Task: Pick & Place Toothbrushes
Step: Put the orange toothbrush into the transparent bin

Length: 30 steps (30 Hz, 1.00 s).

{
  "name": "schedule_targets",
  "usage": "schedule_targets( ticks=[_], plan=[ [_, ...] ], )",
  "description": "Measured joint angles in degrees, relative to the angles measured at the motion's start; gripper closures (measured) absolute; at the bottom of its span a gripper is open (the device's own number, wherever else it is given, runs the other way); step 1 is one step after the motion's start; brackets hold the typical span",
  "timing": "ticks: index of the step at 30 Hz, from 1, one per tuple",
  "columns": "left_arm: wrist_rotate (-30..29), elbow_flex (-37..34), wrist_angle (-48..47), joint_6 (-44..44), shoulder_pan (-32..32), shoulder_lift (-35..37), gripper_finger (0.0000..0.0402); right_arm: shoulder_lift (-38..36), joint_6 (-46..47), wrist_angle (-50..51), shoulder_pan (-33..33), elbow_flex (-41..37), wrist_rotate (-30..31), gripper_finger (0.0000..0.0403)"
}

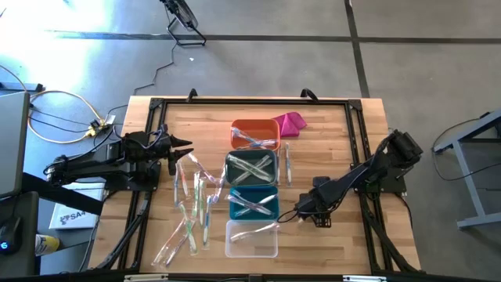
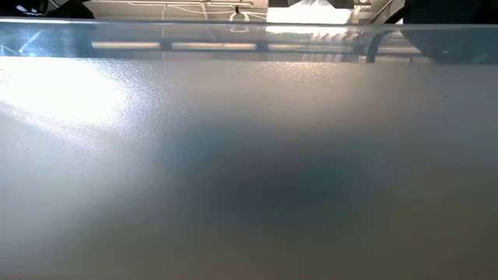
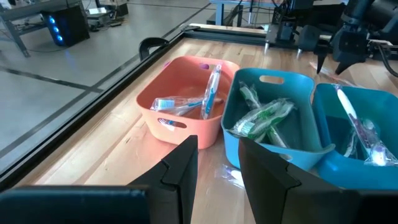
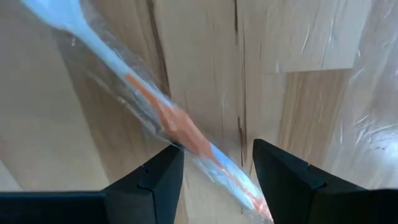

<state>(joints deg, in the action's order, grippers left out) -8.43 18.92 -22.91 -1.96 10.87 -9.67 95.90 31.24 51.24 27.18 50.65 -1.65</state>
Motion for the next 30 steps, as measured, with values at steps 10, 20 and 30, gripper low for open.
schedule_targets(
  ticks=[10, 20, 30],
  plan=[
    [-0.01, 0.0, -0.03, 0.02, -0.02, 0.0, 0.0289, 0.13, -1.53, -0.94, -0.02, 0.0, 0.2, 0.0264],
    [-0.02, 0.0, -0.92, 0.0, -0.01, 0.0, 0.0289, 0.13, -1.03, -0.92, -0.07, 0.0, -0.61, 0.0365],
    [-0.02, 0.0, -1.05, 0.0, -0.01, 0.01, 0.0289, -0.2, 3.29, 1.27, -0.07, -0.02, -3.28, 0.0386]
  ],
)
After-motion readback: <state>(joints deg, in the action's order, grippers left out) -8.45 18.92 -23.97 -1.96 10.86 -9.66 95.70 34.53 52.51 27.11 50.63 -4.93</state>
